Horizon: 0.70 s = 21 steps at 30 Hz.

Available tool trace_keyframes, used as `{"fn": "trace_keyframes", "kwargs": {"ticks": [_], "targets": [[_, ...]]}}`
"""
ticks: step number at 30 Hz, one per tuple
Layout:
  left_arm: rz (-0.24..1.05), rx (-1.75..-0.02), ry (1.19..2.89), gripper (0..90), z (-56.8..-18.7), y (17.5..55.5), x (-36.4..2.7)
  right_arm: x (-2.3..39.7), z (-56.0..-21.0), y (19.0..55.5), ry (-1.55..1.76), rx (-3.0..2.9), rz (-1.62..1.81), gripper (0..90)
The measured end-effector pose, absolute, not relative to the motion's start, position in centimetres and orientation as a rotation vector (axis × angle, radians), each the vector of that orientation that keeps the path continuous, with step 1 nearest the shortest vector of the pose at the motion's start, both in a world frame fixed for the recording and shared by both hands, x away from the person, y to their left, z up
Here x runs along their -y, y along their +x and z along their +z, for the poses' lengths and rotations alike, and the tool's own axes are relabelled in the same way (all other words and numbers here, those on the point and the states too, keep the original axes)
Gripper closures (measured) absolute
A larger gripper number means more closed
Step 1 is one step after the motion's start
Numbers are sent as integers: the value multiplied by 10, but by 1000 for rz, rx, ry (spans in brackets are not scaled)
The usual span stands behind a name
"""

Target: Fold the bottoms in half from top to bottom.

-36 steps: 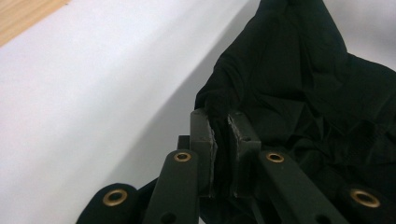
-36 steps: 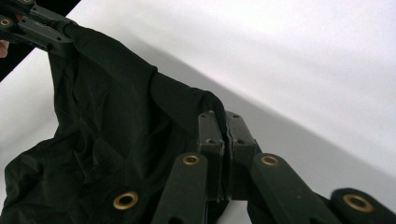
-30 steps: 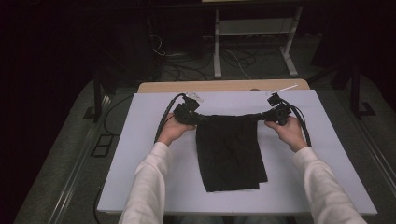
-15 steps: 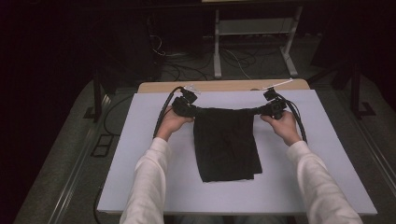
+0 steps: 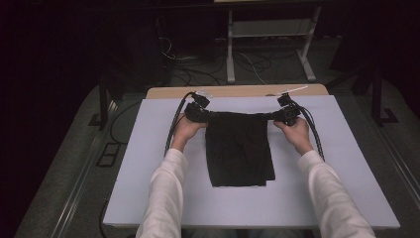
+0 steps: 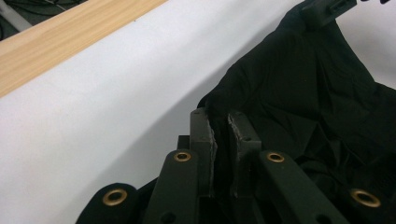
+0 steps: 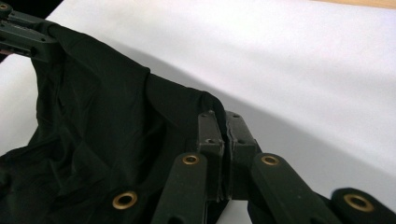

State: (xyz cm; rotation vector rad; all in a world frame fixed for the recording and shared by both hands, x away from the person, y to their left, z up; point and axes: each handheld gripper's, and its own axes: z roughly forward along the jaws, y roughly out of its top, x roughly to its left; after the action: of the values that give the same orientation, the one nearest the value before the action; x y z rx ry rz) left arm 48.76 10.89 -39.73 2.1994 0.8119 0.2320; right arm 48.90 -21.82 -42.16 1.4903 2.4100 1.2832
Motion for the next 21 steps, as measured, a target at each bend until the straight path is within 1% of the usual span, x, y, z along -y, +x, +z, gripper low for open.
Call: {"fn": "trace_keyframes", "kwargs": {"ticks": [12,16,19,21], "targets": [[241,-862,2205,800,-414,490,-106,215,-437,495,1538,-2375,1262,848],[211,-901,2188,786,-420,491,-107,213,-440,496,1546,-2378,1268,837],[198,-927,2163,772,-425,489,-110,212,-441,495,1529,-2379,1260,810],[178,-942,2129,741,-429,487,-112,211,-442,494,1520,-2391,1236,747]]}}
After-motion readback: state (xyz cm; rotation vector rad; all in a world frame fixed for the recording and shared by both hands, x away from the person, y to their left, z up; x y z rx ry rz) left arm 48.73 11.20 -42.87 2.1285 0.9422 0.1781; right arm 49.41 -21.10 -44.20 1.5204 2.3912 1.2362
